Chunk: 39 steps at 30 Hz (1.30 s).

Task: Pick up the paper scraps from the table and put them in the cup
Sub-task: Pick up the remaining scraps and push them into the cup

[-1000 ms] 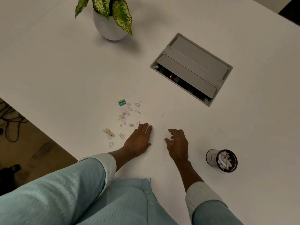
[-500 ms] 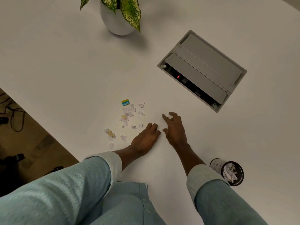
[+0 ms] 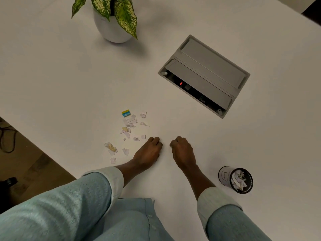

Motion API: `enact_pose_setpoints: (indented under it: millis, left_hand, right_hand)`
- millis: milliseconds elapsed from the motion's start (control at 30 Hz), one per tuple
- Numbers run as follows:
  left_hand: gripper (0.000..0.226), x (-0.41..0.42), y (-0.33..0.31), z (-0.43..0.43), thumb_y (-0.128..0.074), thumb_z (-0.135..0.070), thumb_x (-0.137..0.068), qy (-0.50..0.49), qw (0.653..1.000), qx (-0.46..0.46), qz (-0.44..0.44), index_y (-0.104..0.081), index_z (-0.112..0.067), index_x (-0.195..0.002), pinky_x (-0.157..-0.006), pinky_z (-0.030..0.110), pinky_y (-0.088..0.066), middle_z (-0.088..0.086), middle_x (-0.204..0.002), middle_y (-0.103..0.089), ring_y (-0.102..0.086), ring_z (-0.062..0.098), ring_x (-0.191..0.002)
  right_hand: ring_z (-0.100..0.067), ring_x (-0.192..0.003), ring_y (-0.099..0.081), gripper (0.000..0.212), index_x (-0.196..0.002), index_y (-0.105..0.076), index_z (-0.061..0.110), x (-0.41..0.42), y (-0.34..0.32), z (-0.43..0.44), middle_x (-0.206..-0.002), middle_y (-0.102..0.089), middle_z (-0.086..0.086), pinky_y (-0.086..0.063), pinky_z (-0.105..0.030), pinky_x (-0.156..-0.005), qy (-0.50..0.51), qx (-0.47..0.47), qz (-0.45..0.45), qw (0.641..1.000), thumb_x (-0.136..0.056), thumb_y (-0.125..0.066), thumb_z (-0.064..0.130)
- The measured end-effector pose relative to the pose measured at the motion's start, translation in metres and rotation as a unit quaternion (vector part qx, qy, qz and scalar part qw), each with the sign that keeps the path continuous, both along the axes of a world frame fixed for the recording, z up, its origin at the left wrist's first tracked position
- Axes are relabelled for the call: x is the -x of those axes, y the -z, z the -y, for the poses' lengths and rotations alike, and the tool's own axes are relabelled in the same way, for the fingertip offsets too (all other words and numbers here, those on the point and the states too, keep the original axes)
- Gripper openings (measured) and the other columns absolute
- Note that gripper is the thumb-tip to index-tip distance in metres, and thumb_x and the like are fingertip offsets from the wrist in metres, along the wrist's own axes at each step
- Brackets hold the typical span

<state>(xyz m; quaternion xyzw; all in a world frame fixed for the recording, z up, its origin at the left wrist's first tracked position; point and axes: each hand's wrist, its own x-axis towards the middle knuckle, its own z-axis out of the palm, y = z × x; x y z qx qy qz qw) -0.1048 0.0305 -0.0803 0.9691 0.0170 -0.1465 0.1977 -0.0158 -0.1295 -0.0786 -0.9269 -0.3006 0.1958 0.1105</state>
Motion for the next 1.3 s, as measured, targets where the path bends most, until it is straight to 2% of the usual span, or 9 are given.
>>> enact_pose_setpoints:
  millis: [200,367,467,600,767,933,1067,1167,1300]
  left_hand:
    - [0.011,-0.007,-0.010,0.008,-0.056,0.004,-0.086,-0.047,0.997,0.053,-0.039,-0.059,-0.005,-0.089,-0.074,0.046,-0.051,0.010,-0.100,-0.057,-0.053,0.028,-0.095]
    - [0.012,0.001,-0.011,0.033,-0.059,0.003,-0.081,-0.058,0.990,0.113,-0.054,-0.061,-0.005,-0.090,-0.075,0.046,-0.055,0.007,-0.099,-0.058,-0.056,0.027,-0.089]
    - [0.010,-0.004,-0.021,0.072,-0.067,-0.003,-0.085,-0.066,0.983,0.169,-0.030,-0.065,-0.011,-0.091,-0.076,0.036,-0.054,0.003,-0.100,-0.060,-0.058,0.022,-0.087]
    - [0.012,-0.028,-0.048,0.139,-0.069,-0.004,-0.076,-0.088,0.958,0.273,0.001,-0.067,-0.014,-0.083,-0.059,0.022,-0.043,-0.004,-0.085,-0.059,-0.055,0.011,-0.069]
    - [0.011,-0.060,-0.077,0.208,-0.069,-0.005,-0.078,-0.041,0.952,0.300,0.034,-0.070,-0.013,-0.086,-0.067,0.029,-0.046,0.002,-0.085,-0.064,-0.061,0.017,-0.074]
    - [0.013,-0.078,-0.086,0.244,-0.068,-0.001,-0.081,-0.033,0.950,0.308,0.028,-0.073,-0.010,-0.089,-0.078,0.037,-0.053,0.006,-0.092,-0.072,-0.065,0.023,-0.085]
    - [0.011,-0.079,-0.085,0.248,-0.069,-0.009,-0.089,-0.019,0.957,0.289,0.021,-0.075,-0.010,-0.098,-0.083,0.040,-0.056,0.006,-0.100,-0.076,-0.069,0.024,-0.092]
    - [0.013,-0.074,-0.085,0.237,-0.064,-0.015,-0.094,0.000,0.961,0.270,0.054,-0.073,-0.012,-0.102,-0.081,0.039,-0.055,0.004,-0.101,-0.075,-0.068,0.024,-0.090]
    - [0.023,-0.058,-0.083,0.203,-0.061,-0.038,-0.100,-0.022,0.969,0.240,0.054,-0.071,-0.020,-0.092,-0.071,0.039,-0.058,-0.004,-0.084,-0.076,-0.069,0.020,-0.075]
  right_hand:
    - [-0.020,-0.087,-0.063,0.019,-0.099,-0.075,0.014,0.035,-0.011,0.041,-0.093,-0.067,-0.001,-0.052,-0.032,-0.072,0.136,-0.084,-0.013,0.987,-0.089,-0.063,0.004]
    - [-0.006,-0.080,-0.062,0.018,-0.095,-0.073,0.019,0.063,-0.037,0.088,-0.090,-0.066,0.009,-0.046,-0.014,-0.072,0.272,-0.171,0.032,0.946,-0.086,-0.074,0.004]
    - [-0.007,-0.075,-0.064,0.019,-0.093,-0.072,0.020,0.072,-0.056,0.122,-0.089,-0.067,0.009,-0.053,-0.022,-0.069,0.351,-0.206,0.077,0.910,-0.085,-0.075,0.002]
    - [-0.013,-0.072,-0.065,0.016,-0.091,-0.074,0.015,0.072,-0.078,0.168,-0.087,-0.071,0.003,-0.052,-0.024,-0.068,0.428,-0.198,0.168,0.866,-0.082,-0.077,0.002]
    - [-0.019,-0.074,-0.068,0.015,-0.090,-0.075,0.012,0.064,-0.090,0.208,-0.086,-0.071,-0.003,-0.050,-0.024,-0.068,0.500,-0.182,0.190,0.825,-0.080,-0.076,0.001]
    - [-0.024,-0.079,-0.069,0.017,-0.096,-0.076,0.011,0.051,-0.091,0.222,-0.090,-0.072,-0.007,-0.050,-0.027,-0.072,0.514,-0.168,0.174,0.823,-0.083,-0.071,0.002]
    - [-0.023,-0.088,-0.072,0.022,-0.104,-0.075,0.010,0.047,-0.086,0.224,-0.098,-0.076,-0.006,-0.054,-0.029,-0.081,0.514,-0.159,0.148,0.830,-0.086,-0.067,0.004]
    - [-0.026,-0.090,-0.073,0.022,-0.103,-0.075,0.013,0.049,-0.085,0.217,-0.098,-0.077,-0.006,-0.055,-0.033,-0.079,0.517,-0.157,0.154,0.827,-0.091,-0.060,0.003]
    - [-0.029,-0.096,-0.068,0.027,-0.106,-0.072,0.012,0.057,-0.085,0.194,-0.105,-0.071,-0.008,-0.049,-0.029,-0.077,0.482,-0.156,0.187,0.842,-0.088,-0.056,0.000]
